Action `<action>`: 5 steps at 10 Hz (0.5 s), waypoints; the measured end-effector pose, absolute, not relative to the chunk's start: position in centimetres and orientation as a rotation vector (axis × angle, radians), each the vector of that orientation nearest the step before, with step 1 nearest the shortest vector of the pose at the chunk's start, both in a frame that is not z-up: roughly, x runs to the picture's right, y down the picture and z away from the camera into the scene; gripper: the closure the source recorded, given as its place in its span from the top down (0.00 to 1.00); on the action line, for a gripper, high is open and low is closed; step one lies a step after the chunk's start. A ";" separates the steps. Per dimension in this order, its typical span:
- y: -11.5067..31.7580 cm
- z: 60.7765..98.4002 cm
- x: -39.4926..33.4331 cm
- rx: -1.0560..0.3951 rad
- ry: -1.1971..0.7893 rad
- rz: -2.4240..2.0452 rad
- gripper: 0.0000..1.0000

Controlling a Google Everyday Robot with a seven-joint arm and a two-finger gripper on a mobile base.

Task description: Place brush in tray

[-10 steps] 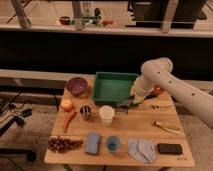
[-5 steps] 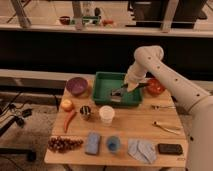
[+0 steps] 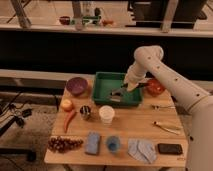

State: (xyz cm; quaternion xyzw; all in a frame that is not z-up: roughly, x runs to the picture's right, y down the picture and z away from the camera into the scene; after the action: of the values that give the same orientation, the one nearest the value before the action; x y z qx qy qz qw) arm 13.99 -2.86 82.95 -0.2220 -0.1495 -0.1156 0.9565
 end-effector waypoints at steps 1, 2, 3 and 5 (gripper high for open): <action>-3.1 83.2 13.8 -0.437 -0.312 -0.220 0.19; -4.0 83.9 13.0 -0.420 -0.329 -0.203 0.19; -5.0 84.9 12.3 -0.409 -0.345 -0.199 0.19; -6.7 86.6 10.7 -0.390 -0.374 -0.198 0.19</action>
State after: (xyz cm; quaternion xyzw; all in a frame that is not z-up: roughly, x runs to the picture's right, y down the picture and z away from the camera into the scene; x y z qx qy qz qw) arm 10.66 -6.66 86.63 -0.1923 -0.1844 -0.0976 0.9589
